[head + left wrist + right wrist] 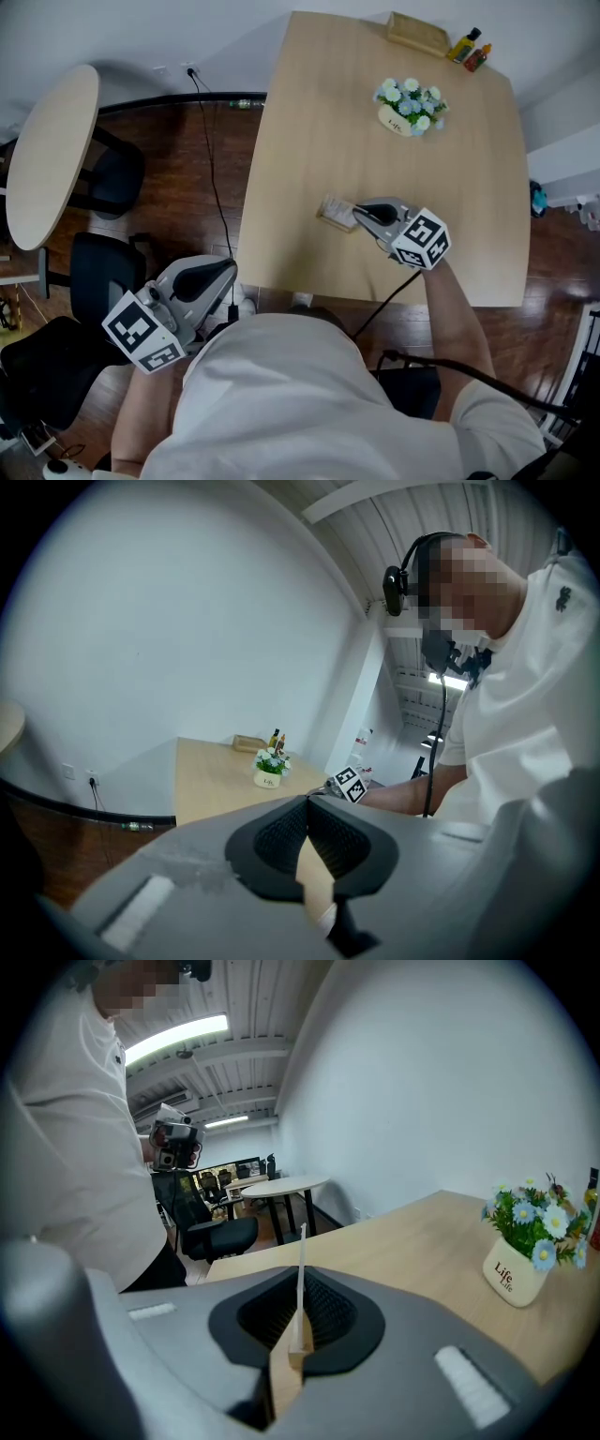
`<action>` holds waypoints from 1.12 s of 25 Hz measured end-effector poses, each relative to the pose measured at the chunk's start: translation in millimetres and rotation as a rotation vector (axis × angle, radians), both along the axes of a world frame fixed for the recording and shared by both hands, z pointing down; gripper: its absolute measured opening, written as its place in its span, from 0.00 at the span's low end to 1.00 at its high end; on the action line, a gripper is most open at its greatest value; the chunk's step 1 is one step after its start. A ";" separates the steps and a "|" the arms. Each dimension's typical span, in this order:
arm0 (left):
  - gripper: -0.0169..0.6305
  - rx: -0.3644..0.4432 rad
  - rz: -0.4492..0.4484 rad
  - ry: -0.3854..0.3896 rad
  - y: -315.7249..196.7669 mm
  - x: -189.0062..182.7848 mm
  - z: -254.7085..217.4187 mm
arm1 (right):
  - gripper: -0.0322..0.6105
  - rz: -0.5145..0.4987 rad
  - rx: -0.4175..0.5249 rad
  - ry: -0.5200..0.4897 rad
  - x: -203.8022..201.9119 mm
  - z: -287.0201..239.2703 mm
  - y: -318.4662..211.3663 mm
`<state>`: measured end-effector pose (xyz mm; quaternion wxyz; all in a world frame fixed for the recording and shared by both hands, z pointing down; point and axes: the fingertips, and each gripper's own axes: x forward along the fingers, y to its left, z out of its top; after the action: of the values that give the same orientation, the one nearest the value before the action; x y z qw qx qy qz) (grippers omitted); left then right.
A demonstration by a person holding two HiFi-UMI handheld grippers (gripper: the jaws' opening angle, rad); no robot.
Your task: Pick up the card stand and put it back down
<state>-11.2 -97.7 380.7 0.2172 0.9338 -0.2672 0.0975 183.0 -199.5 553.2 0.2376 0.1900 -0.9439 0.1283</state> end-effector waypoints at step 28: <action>0.02 0.013 0.071 0.002 -0.5 -12.5 0.6 | 0.17 0.099 0.199 0.027 2.2 -55.2 -3.2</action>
<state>-23.8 -98.2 381.3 0.2077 0.9442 -0.2345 0.1023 185.2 -202.6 498.0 0.2235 0.2607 -0.9382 0.0428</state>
